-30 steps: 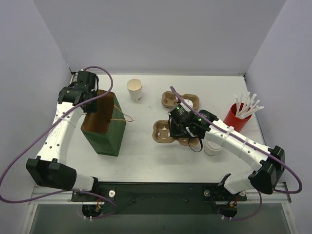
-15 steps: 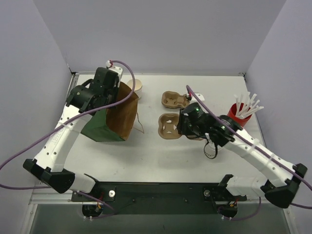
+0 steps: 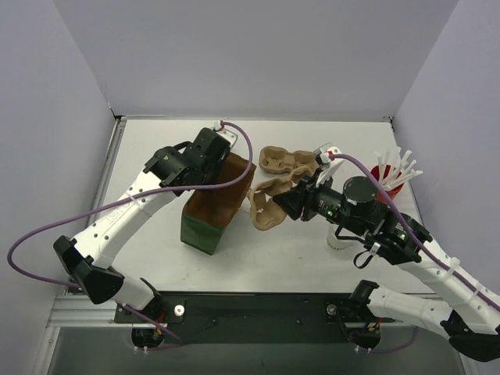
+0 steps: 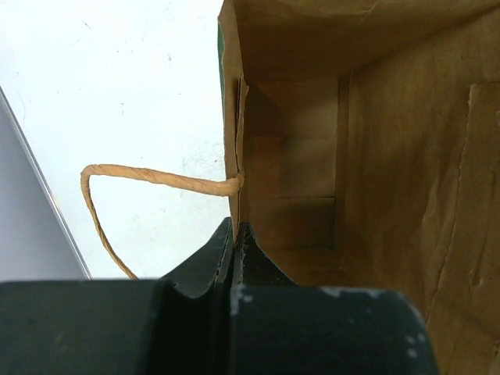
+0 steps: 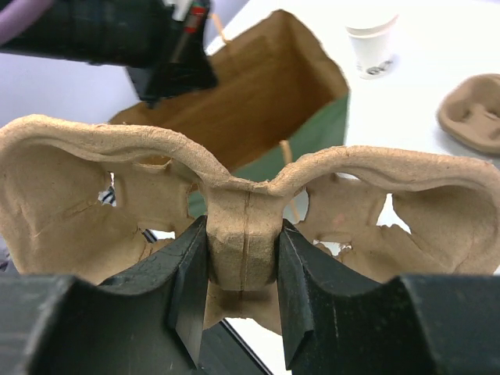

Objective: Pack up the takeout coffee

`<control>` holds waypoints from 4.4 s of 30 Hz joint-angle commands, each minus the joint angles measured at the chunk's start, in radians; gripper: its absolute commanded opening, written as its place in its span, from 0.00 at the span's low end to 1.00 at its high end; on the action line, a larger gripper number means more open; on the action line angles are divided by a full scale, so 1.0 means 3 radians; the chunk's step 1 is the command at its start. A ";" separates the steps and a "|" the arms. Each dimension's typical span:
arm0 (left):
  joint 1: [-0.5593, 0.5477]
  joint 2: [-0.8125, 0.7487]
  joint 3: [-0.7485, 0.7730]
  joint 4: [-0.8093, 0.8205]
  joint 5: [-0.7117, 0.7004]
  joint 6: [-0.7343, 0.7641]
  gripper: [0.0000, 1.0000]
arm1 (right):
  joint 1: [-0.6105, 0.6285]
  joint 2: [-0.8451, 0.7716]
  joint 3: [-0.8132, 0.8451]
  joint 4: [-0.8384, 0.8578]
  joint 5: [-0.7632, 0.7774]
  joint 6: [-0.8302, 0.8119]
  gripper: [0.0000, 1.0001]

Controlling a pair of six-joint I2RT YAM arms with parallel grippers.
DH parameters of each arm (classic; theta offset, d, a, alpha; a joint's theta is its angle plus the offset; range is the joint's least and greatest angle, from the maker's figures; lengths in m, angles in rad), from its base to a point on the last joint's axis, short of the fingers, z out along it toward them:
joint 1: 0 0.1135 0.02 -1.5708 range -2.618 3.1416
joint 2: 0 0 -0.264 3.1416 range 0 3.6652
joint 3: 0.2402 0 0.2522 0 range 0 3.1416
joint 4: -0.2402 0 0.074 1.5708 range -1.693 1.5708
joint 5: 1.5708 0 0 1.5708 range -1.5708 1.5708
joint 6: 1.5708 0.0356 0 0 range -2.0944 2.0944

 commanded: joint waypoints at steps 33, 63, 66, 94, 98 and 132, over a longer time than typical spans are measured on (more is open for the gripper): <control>-0.0024 -0.0458 0.0475 0.0467 0.1261 0.0054 0.00 | -0.0046 0.0740 -0.0208 0.2209 -0.1913 0.0383 0.23; -0.0188 -0.0269 0.0055 0.0744 0.1814 -0.0524 0.00 | 0.0271 0.1511 0.0876 -0.0809 -0.0379 -0.1029 0.19; -0.0172 -0.0126 0.0102 0.0682 0.1691 -0.0530 0.00 | 0.0291 0.1593 0.0865 -0.0891 -0.0261 -0.1065 0.19; -0.0157 -0.0075 -0.0200 0.0784 0.0673 -0.0545 0.00 | 0.0296 0.2202 0.0901 -0.1172 0.0072 -0.0876 0.19; -0.0152 -0.0084 -0.0241 0.0779 0.0684 -0.0519 0.00 | 0.0291 0.2146 0.0901 -0.1188 0.0077 -0.0891 0.19; -0.0075 -0.0713 -0.0640 0.1025 0.1634 -0.0223 0.46 | 0.0169 0.2422 0.1116 -0.1280 0.0118 -0.0564 0.19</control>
